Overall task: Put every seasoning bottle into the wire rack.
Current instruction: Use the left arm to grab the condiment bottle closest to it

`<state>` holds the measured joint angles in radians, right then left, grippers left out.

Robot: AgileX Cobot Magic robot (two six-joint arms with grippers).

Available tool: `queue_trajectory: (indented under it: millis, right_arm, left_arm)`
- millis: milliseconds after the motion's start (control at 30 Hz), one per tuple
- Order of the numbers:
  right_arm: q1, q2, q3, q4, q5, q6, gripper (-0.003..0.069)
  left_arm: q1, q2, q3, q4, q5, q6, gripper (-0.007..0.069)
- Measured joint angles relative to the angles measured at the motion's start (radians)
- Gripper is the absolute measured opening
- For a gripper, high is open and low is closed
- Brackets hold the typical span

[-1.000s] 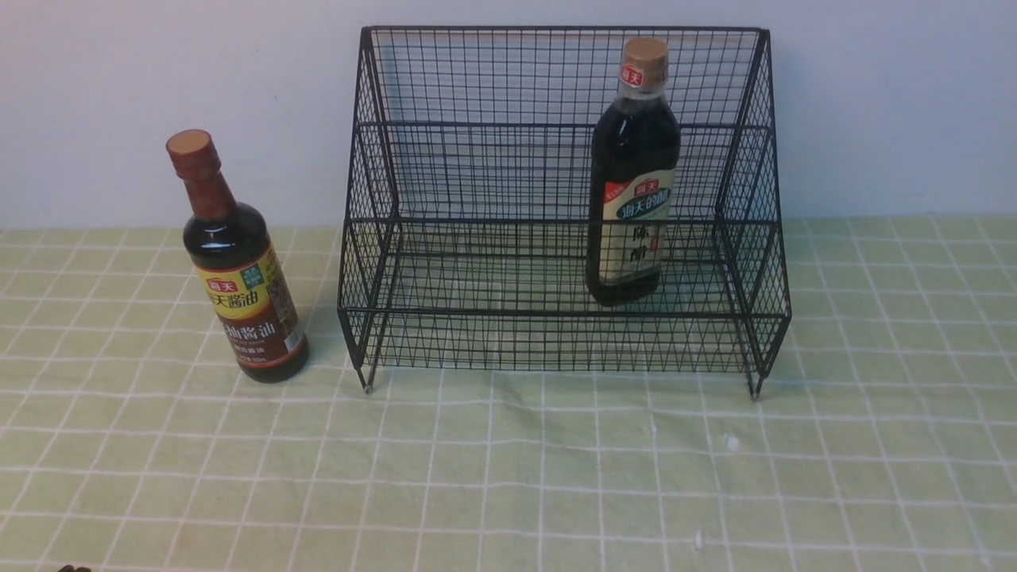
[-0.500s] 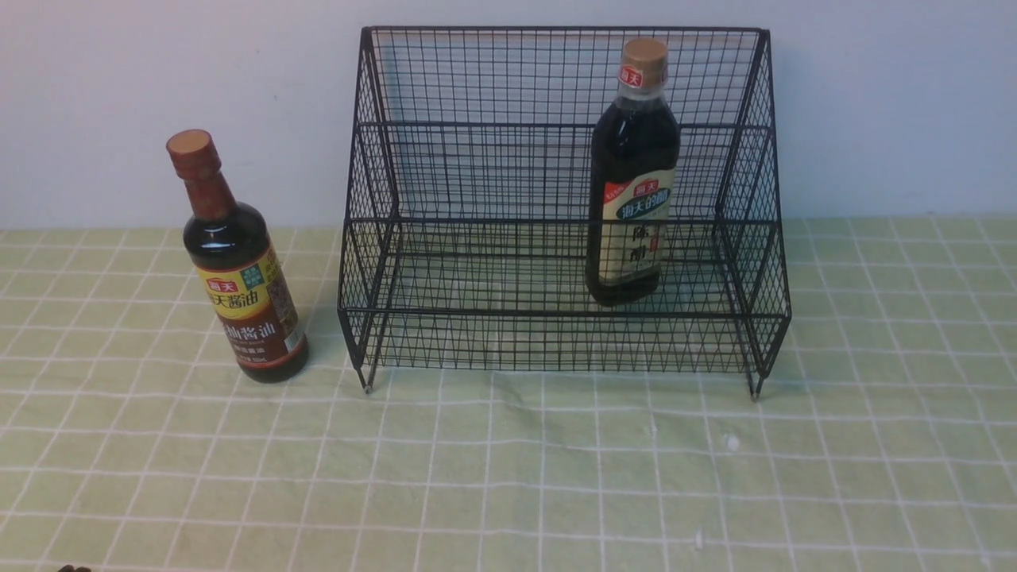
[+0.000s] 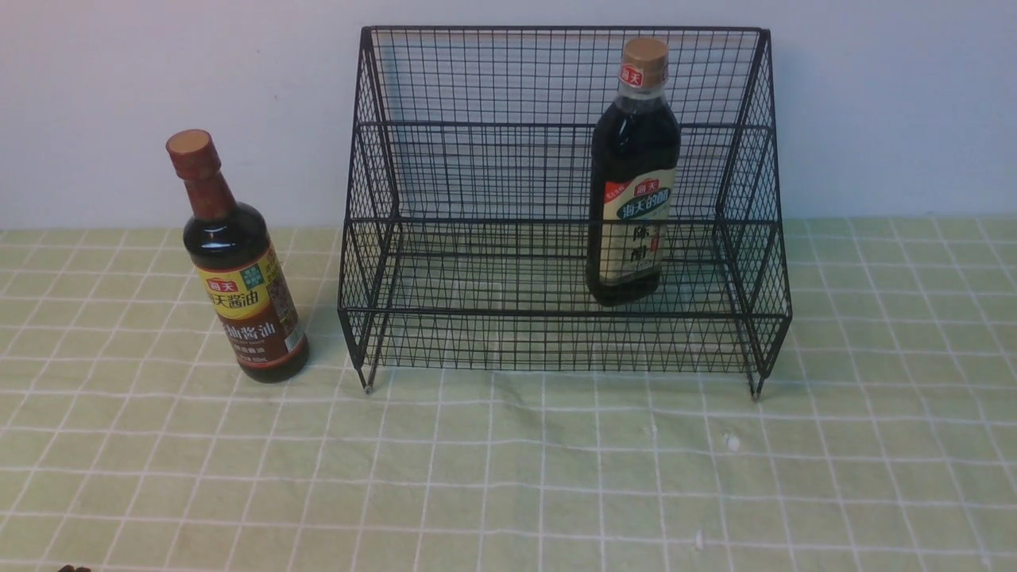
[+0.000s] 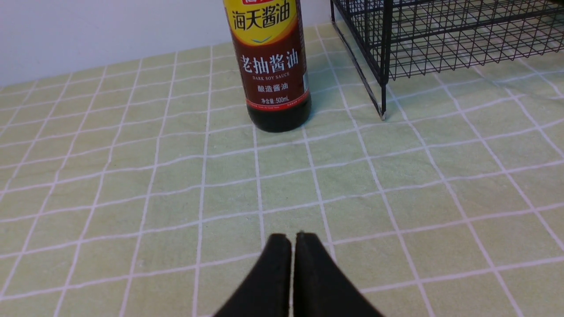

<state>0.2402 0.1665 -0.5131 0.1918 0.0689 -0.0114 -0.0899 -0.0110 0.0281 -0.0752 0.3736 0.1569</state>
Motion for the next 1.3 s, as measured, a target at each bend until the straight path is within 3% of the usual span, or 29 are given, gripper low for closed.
queue_trajectory:
  millis: [333,467,767,1000,1300]
  right_arm:
    - [0.000,0.000,0.000,-0.003,0.001,0.011,-0.0014]
    - [0.000,0.000,0.000,-0.057,0.019,-0.024,-0.0014]
    - [-0.009,-0.018,0.074,-0.237,0.335,-0.046,-0.0014]
    - [-0.210,-0.064,0.358,-0.255,0.350,-0.011,-0.0014]
    - [-0.265,-0.175,0.532,-0.233,0.319,0.026,-0.0014]
  left_arm:
    - [0.000,0.000,0.000,0.000,0.000,0.000,-0.0006]
    - [0.000,0.000,0.000,0.000,0.000,0.000,-0.0006]
    - [0.000,0.000,0.000,0.000,0.000,0.000,-0.0006]
    - [0.000,0.000,0.000,0.000,0.000,0.000,-0.0006]
    - [0.000,0.000,0.000,0.000,0.000,0.000,-0.0006]
